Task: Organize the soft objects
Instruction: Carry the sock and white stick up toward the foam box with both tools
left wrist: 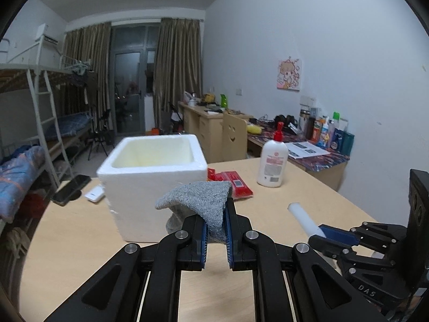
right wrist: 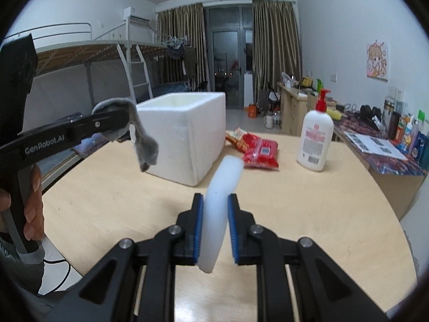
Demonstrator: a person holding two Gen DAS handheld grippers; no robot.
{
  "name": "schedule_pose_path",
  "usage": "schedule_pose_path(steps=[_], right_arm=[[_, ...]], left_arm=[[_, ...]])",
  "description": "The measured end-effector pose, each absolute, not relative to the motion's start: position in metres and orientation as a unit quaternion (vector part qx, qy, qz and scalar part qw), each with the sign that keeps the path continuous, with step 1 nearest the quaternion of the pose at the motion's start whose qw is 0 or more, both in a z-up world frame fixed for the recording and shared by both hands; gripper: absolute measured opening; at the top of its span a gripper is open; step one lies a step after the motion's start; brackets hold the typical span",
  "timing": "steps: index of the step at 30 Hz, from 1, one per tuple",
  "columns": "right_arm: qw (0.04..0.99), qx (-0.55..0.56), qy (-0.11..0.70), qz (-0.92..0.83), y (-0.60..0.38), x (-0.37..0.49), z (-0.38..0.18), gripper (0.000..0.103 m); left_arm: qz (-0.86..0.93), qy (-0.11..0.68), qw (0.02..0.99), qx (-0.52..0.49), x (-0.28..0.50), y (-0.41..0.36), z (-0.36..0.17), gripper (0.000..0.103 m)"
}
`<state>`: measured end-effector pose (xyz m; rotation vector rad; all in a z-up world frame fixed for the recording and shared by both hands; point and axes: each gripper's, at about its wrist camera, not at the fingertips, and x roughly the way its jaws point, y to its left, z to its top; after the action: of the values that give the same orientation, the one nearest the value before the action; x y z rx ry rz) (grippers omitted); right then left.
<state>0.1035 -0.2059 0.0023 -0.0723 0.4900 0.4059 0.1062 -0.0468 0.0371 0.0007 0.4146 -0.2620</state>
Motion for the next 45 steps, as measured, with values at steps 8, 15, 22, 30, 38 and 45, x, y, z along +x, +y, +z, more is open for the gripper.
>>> schedule_pose_path(steps=[8,15,22,30,38,45], right_arm=[[0.956,-0.038,0.2,0.211,-0.201,0.094,0.027,0.021],[0.955,-0.036,0.193,0.224,-0.193,0.099,0.03,0.021],[0.949,-0.043,0.183,0.252,-0.171,0.105,0.038,0.021],[0.939,-0.052,0.18,0.288,-0.148,0.118,0.041,0.021],[0.937,-0.058,0.176,0.295,-0.137,0.13,0.05,0.021],[0.94,-0.056,0.169,0.29,-0.133,0.145,0.065,0.021]], left_arm=[[-0.105,0.179,0.978,-0.003,0.085,-0.033,0.057,0.012],[-0.085,0.172,0.981,0.001,0.077,-0.024,0.062,0.012],[-0.055,0.164,0.985,-0.003,0.072,-0.005,0.068,0.012],[-0.014,0.16,0.987,-0.01,0.069,0.017,0.073,0.012],[-0.004,0.158,0.987,-0.012,0.078,0.025,0.077,0.012],[-0.004,0.166,0.986,-0.01,0.1,0.027,0.087,0.012]])
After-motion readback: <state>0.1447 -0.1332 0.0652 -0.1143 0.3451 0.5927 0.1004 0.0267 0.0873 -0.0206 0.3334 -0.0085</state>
